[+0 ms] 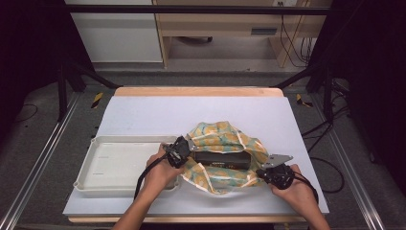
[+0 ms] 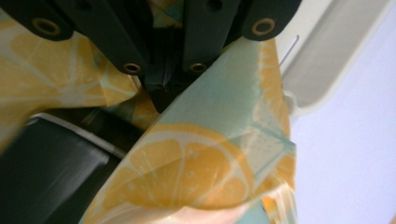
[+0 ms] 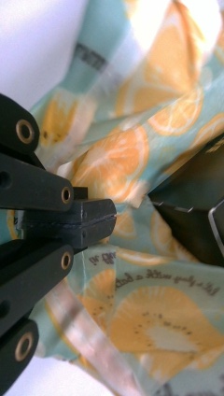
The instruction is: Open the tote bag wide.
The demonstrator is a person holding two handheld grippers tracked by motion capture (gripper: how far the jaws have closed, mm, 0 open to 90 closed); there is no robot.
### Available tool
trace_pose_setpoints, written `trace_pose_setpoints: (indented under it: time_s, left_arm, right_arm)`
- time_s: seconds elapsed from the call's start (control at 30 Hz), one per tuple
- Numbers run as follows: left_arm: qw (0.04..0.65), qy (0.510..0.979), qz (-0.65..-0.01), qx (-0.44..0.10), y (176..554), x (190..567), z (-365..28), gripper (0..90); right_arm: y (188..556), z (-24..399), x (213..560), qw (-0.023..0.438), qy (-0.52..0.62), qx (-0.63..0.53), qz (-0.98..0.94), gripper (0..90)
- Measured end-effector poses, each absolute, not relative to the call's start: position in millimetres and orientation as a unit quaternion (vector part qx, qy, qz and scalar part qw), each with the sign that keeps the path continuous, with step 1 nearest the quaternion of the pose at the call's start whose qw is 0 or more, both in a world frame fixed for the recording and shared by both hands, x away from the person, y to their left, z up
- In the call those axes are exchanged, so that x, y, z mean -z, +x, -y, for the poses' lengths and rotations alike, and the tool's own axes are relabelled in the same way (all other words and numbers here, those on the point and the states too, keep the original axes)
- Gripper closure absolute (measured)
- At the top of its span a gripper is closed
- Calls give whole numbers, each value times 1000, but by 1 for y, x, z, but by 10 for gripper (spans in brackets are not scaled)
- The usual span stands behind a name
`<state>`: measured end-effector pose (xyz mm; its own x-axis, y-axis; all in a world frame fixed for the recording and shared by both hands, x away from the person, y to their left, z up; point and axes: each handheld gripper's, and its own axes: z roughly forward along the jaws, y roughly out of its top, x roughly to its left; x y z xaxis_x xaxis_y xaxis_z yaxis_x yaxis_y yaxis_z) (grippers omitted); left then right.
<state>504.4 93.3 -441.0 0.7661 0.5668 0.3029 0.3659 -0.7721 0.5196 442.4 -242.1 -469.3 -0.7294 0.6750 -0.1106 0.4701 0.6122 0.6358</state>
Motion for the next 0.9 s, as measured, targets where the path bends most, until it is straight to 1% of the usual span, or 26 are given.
trace_pose_setpoints:
  time_s: [0.17, 0.33, 0.43, 0.5, 0.67, 0.73, 0.9]
  left_arm:
    - [263, 899, -251, -242, 491, 415, -95, 900]
    - [303, 896, -220, -236, 472, 405, -88, 892]
    - [287, 906, -212, -226, 464, 409, -84, 889]
    - [274, 909, -217, -228, 461, 416, -86, 892]
    - [250, 916, -234, -211, 462, 436, -94, 899]
    - [252, 916, -241, -200, 463, 440, -96, 898]
    - [236, 921, -238, -200, 463, 450, -92, 899]
  right_arm:
    - [440, 236, 465, 174, 315, -313, -879, 900]
    - [439, 233, 464, 173, 304, -321, -880, 900]
    - [438, 231, 463, 169, 299, -325, -881, 900]
    - [437, 231, 463, 168, 298, -326, -881, 900]
    - [437, 231, 463, 166, 296, -325, -883, 900]
    - [437, 231, 464, 166, 296, -323, -883, 900]
    - [440, 236, 466, 171, 307, -310, -883, 900]
